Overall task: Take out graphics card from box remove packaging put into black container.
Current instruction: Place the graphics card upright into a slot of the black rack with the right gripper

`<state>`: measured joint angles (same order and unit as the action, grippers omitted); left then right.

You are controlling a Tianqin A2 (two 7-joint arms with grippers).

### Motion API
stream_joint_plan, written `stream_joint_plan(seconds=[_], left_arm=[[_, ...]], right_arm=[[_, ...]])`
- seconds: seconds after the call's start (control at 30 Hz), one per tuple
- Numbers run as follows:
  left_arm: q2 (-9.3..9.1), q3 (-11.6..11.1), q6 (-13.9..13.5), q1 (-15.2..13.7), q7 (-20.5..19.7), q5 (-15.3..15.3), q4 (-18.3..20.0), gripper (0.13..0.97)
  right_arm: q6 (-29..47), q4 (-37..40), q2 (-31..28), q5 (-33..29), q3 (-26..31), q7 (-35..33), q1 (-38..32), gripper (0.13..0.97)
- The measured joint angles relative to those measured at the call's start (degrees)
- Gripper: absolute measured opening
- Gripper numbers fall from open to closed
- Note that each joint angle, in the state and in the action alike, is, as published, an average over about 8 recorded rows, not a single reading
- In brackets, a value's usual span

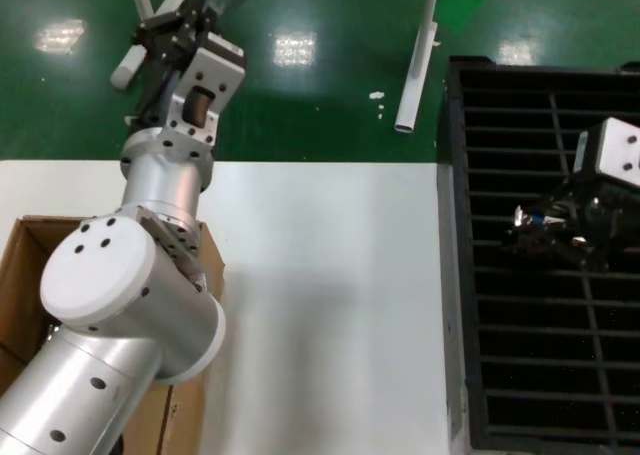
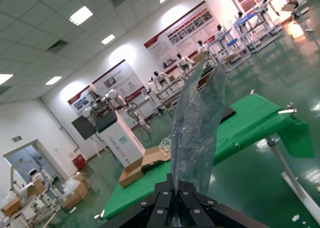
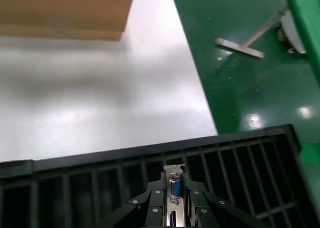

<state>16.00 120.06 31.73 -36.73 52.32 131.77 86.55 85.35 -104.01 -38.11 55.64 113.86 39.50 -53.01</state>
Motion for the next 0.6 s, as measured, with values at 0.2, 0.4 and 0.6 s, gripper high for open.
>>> stream_joint_plan(seconds=[0.2,0.4,0.6], left_arm=[[0.29,-0.4,0.4,0.5,0.0,0.1,0.1,0.142],[0.03,-0.9,0.1,0.7,-0.5,-0.5,-0.6,0.142],[-0.93,-1.4,-0.7,0.6,-1.5,-1.6,-2.1,0.142]], right_arm=[[2.4,5.5,0.4,3.9,1.4,-0.9,-3.6,0.192],[3.8,9.5,-0.2,7.0,2.8,-0.6,-7.0,0.192],[4.4,12.0,-1.5,10.2,5.4,-0.1,-10.7,0.192]])
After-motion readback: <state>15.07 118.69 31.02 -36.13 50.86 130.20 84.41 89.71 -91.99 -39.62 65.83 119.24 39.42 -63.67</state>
